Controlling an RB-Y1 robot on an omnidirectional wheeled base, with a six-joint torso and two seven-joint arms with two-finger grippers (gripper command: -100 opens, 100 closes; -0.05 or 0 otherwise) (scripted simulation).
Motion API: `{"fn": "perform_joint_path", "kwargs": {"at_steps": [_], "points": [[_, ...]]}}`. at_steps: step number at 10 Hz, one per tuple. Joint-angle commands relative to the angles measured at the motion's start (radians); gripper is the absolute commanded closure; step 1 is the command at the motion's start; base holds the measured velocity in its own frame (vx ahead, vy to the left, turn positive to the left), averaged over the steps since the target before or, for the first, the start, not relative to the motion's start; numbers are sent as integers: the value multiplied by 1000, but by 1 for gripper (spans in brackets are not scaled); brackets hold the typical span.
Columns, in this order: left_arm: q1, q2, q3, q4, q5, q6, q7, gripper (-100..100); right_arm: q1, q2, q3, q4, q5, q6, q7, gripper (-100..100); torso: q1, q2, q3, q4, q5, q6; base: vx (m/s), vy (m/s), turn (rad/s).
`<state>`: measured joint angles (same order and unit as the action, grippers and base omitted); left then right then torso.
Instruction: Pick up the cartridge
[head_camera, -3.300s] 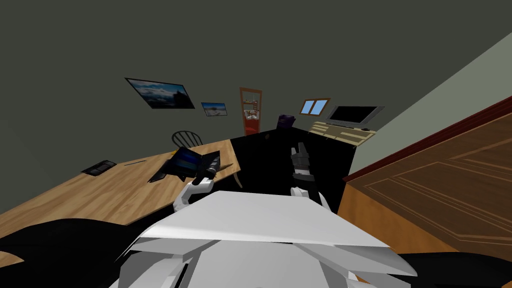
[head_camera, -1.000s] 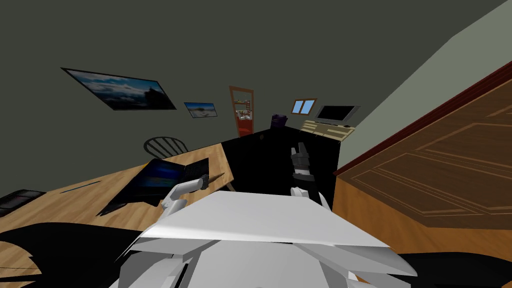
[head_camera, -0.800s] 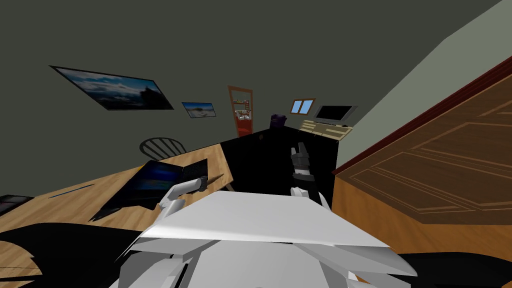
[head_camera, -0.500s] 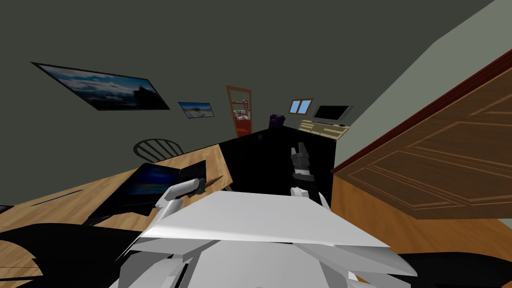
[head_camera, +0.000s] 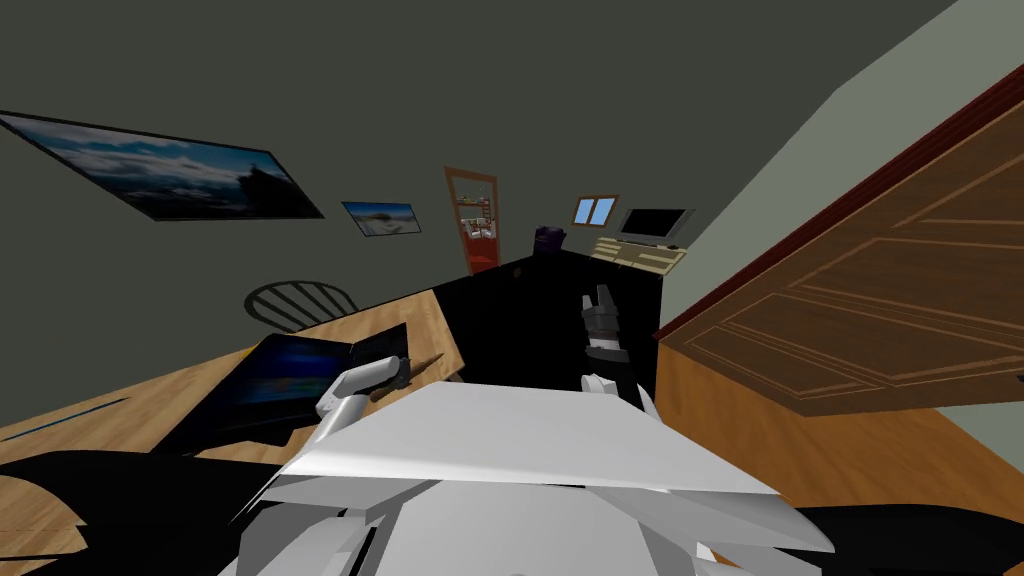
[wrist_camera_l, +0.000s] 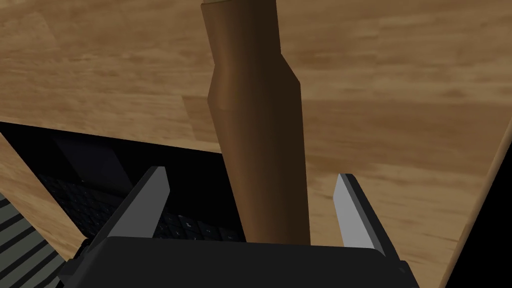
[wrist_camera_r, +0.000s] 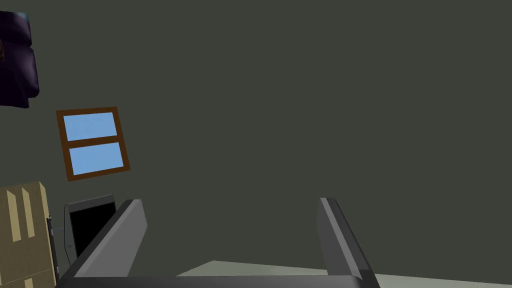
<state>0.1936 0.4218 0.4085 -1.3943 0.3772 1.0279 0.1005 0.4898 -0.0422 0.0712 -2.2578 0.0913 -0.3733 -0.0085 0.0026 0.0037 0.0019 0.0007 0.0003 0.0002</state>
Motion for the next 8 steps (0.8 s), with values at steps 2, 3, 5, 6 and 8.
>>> {"fn": "perform_joint_path", "kwargs": {"at_steps": [2, 3, 5, 6, 8], "points": [[-33, -13, -2, 49, -36, -23, 33, -100, 0, 0, 0, 0, 0, 0, 0, 0, 1, 1, 1, 0, 0, 0, -89, 53, -133], [-50, -20, -3, 76, -53, -35, 49, -100, 0, 0, 0, 0, 0, 0, 0, 0, 1, 2, 1, 0, 0, 0, -94, 47, -125], [-51, -21, -3, 78, -56, -36, 50, -100, 0, 0, 0, 0, 0, 0, 0, 0, 1, 1, 1, 0, 0, 0, -53, 35, -59], [-52, -22, -4, 79, -58, -38, 52, 100, 0, 0, 0, 0, 0, 0, 0, 0, -1, -1, -1, 0, 0, -1, -7, 4, 5], [-52, -22, -3, 80, -57, -37, 54, 100, 0, 0, 0, 0, 0, 0, 0, 0, -2, -4, -2, -1, -1, 0, 0, 0, 0]]}}
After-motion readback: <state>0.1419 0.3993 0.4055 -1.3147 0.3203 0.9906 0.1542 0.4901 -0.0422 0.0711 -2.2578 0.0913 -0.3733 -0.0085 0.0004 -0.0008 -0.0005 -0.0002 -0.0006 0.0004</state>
